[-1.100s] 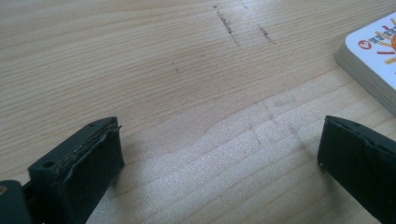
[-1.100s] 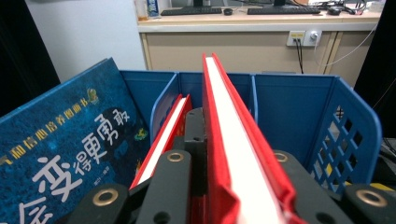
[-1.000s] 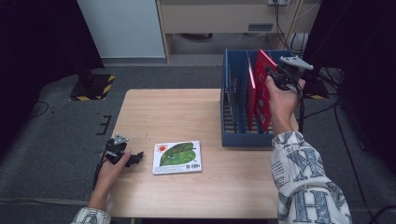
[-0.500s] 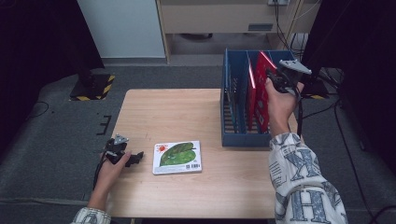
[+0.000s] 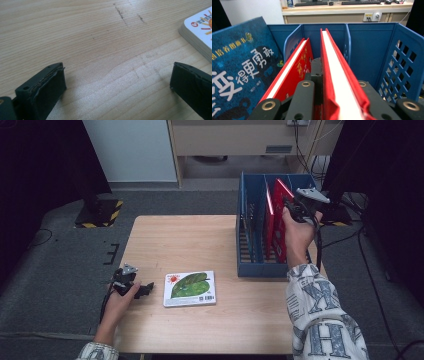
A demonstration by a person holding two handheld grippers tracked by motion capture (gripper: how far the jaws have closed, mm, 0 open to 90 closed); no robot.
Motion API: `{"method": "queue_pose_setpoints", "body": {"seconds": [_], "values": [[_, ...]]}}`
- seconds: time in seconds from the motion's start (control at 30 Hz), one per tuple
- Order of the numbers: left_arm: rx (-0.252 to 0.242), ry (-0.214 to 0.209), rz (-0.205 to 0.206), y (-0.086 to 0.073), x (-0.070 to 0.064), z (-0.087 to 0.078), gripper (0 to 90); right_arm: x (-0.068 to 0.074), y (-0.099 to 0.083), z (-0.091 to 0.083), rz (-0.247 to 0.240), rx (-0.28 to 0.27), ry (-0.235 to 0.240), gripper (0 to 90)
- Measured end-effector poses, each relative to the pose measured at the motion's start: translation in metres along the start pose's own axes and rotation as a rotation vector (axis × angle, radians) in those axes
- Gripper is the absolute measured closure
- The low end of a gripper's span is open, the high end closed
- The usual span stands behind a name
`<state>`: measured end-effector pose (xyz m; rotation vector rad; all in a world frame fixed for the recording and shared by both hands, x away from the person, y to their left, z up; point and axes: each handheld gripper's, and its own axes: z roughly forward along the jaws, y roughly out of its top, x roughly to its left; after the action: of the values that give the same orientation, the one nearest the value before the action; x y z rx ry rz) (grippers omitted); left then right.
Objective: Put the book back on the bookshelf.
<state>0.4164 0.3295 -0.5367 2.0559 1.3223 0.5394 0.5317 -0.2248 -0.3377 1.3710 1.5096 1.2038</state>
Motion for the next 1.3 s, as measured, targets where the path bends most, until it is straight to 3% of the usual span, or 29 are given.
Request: {"method": "queue_pose_setpoints", "body": {"seconds": [0.8,1.3], "values": [[-0.003,-0.005,0.0,0.001,-0.001,0.001,0.0,0.0,-0.018,0.009,-0.006,0.02,0.005,78.7],[-0.003,-0.005,-0.001,0.001,-0.001,0.001,0.0,0.003,-0.021,0.005,-0.021,0.037,0.003,78.5]]}}
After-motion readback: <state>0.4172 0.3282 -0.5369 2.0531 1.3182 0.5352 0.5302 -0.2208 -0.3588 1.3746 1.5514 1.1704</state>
